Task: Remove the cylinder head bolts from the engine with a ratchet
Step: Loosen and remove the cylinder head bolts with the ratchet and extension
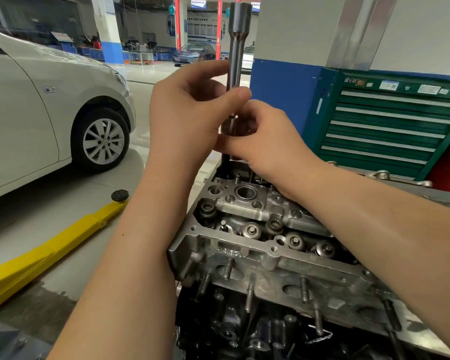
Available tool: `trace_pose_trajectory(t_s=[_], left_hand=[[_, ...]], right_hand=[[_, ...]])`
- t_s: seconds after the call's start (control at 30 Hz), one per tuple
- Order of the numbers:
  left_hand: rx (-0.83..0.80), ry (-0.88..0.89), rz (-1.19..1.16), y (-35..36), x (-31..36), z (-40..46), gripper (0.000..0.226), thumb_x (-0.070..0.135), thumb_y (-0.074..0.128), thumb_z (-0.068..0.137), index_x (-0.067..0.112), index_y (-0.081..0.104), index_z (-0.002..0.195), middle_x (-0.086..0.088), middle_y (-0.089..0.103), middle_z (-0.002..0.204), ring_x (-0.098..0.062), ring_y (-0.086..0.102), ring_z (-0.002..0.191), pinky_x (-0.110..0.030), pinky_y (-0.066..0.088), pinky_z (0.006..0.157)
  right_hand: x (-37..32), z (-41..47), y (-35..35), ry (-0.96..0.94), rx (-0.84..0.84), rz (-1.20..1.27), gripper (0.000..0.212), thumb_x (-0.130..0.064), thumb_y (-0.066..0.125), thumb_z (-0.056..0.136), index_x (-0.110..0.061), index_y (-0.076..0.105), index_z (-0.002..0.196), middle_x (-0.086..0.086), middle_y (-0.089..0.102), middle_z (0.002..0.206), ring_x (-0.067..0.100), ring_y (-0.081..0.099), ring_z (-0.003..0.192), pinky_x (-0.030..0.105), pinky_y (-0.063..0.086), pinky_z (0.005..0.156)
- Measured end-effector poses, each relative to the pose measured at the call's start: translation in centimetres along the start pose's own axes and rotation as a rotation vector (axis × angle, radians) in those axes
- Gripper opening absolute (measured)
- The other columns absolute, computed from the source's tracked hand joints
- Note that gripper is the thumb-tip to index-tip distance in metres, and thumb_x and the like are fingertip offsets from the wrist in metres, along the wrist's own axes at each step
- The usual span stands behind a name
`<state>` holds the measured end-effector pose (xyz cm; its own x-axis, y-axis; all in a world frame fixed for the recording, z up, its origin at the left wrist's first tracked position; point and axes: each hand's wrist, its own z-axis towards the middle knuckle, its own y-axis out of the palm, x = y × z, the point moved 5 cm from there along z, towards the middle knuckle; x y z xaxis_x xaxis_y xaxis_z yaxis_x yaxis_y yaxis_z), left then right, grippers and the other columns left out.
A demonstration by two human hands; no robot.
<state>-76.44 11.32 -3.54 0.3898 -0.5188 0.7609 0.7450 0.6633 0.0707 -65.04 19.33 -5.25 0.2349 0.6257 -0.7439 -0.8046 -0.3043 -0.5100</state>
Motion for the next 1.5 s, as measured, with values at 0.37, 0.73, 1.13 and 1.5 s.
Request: trace_pose_trajectory(t_s=[0.37, 0.73, 1.13, 1.5], left_hand=[[-0.06, 0.012, 0.005, 0.4, 0.2, -0.3, 0.024, 0.016, 0.085, 0.084, 0.018, 0.077, 0.107, -0.016, 0.074, 0.09, -0.031, 0.073, 0.084, -0.043, 0.063, 0.078], [-0.073, -0.017, 0.01, 0.5, -0.2, -0.2, 0.038, 0.022, 0.083, 0.086, 0.02, 0.068, 0.121, 0.002, 0.075, 0.104, -0.012, 0.074, 0.093, -0.035, 0.062, 0.08], [-0.069, 0.001, -0.03, 0.6, 0.1, -0.3, 0.017, 0.016, 0.084, 0.086, 0.014, 0.079, 0.102, -0.005, 0.079, 0.089, -0.022, 0.076, 0.085, -0.031, 0.062, 0.077], [-0.015, 0.022, -0.031, 0.2, 0.2, 0.0, 0.027, 0.015, 0.08, 0.088, 0.015, 0.075, 0.114, -0.006, 0.076, 0.092, -0.014, 0.073, 0.083, -0.033, 0.062, 0.077]], right_hand=[[-0.1, -0.1, 0.1, -0.034, -0.026, 0.031, 0.031, -0.034, 0.087, 0.077, -0.02, 0.07, 0.098, -0.006, 0.072, 0.087, 0.007, 0.065, 0.075, 0.036, 0.058, 0.077], [-0.6, 0.0, -0.3, -0.073, -0.001, -0.026, 0.029, -0.032, 0.087, 0.077, -0.023, 0.07, 0.099, -0.01, 0.069, 0.078, 0.003, 0.063, 0.069, 0.03, 0.055, 0.07], [-0.6, 0.0, -0.1, -0.082, -0.044, 0.059, 0.024, -0.022, 0.085, 0.081, -0.018, 0.071, 0.1, 0.001, 0.072, 0.083, 0.015, 0.069, 0.076, 0.043, 0.06, 0.081], [0.5, 0.2, -0.4, -0.005, -0.044, 0.117, 0.034, -0.026, 0.089, 0.077, -0.015, 0.071, 0.103, 0.003, 0.074, 0.093, 0.023, 0.074, 0.086, 0.052, 0.062, 0.081]])
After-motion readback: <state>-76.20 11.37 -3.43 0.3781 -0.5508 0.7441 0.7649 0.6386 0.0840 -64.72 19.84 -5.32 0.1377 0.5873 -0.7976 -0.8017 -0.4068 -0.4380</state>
